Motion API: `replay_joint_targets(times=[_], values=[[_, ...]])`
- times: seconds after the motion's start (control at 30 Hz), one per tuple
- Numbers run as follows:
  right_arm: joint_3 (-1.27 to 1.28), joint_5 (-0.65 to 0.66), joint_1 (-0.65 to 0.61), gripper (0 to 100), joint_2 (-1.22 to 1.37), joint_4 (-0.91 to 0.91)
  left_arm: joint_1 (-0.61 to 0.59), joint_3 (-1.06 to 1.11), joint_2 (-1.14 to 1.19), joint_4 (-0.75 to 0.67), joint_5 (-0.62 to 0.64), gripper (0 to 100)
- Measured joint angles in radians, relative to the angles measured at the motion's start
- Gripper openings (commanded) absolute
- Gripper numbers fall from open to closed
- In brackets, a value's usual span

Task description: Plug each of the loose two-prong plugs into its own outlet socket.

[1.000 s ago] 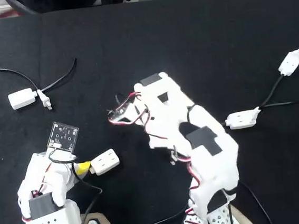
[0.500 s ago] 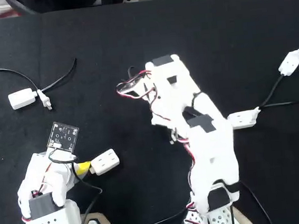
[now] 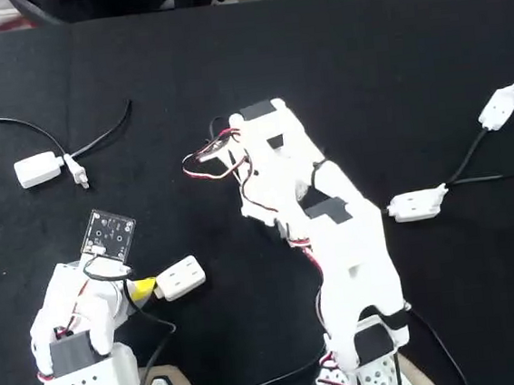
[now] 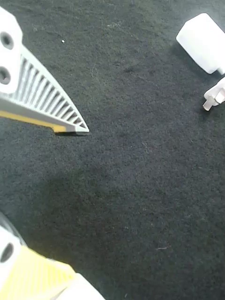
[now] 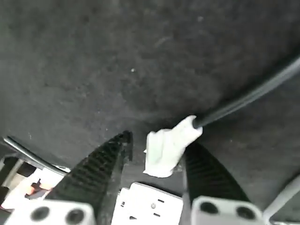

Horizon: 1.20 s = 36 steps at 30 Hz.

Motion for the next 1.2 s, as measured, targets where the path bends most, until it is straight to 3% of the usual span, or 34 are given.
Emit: replay_joint_targets(times=[0.73, 0.8, 0.93, 1.2], values=[[-0.083, -0.049, 0.003, 20.4, 0.015, 0.000, 0.000, 0.000, 0.000, 0.000, 0.000, 41], [-0.083, -0.049, -0.002, 18.1, 0.015, 0.000, 0.000, 0.000, 0.000, 0.000, 0.000, 41], [-0.086, -0.049, -0.002, 4.0, 0.017, 0.000, 0.000, 0.000, 0.000, 0.000, 0.000, 41], [-0.138, -0.046, -0.003, 4.1, 0.020, 0.000, 0.000, 0.000, 0.000, 0.000, -0.002, 41]])
